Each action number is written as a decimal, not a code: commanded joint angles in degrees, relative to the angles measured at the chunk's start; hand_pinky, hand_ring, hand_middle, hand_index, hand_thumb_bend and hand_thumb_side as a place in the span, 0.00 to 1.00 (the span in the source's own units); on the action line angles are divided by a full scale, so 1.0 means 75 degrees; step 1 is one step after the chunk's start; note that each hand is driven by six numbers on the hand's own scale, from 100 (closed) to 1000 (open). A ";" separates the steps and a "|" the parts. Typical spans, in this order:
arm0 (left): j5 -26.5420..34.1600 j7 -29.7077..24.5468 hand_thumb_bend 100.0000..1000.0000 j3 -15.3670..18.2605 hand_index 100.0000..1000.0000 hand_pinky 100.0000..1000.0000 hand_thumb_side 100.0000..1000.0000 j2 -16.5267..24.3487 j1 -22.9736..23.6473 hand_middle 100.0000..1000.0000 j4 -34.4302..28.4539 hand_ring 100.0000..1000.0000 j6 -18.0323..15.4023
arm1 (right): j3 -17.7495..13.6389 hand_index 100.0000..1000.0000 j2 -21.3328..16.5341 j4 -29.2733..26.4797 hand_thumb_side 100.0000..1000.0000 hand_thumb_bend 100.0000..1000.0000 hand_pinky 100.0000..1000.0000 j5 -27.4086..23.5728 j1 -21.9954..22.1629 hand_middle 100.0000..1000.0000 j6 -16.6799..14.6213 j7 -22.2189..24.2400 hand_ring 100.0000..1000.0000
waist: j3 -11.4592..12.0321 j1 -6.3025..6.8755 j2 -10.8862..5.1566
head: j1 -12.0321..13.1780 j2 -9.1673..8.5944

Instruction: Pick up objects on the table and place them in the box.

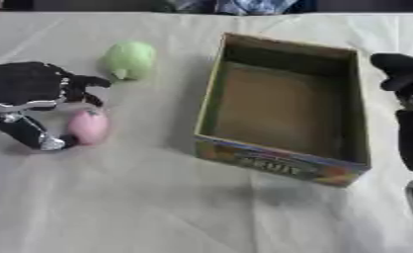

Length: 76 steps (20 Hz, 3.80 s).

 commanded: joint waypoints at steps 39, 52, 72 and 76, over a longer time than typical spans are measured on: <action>0.0907 -0.0054 0.00 0.0498 0.50 0.31 0.13 -0.0023 0.0200 1.00 -0.0255 0.44 0.0345 | -0.0095 0.92 -0.0011 -0.0156 1.00 0.41 0.88 0.0129 0.0036 0.53 0.0092 -0.0058 0.80 | 0.0036 -0.0026 -0.0202 | 0.0035 -0.0069; 0.2658 -0.0080 0.00 0.1218 0.40 0.16 0.30 -0.0593 0.0396 1.00 -0.0909 0.33 0.1505 | -0.0155 0.92 -0.0100 -0.0156 1.00 0.41 0.88 -0.0163 0.0025 0.53 0.0158 -0.0234 0.80 | 0.0111 -0.0050 -0.0423 | 0.0034 -0.0178; 0.5538 0.0844 0.00 0.1654 0.35 0.11 0.47 -0.2036 -0.0153 1.00 -0.0198 0.28 0.4050 | -0.0140 0.92 -0.0109 -0.0156 1.00 0.41 0.88 -0.0400 -0.0052 0.53 0.0272 -0.0257 0.80 | 0.0018 -0.0093 -0.0540 | 0.0090 -0.0161; 0.5585 0.0794 0.00 0.1639 0.34 0.11 0.47 -0.2301 -0.0291 1.00 -0.0112 0.28 0.4221 | -0.0122 0.92 -0.0110 -0.0156 1.00 0.41 0.88 -0.0450 -0.0086 0.53 0.0302 -0.0241 0.80 | -0.0042 -0.0097 -0.0549 | 0.0131 -0.0157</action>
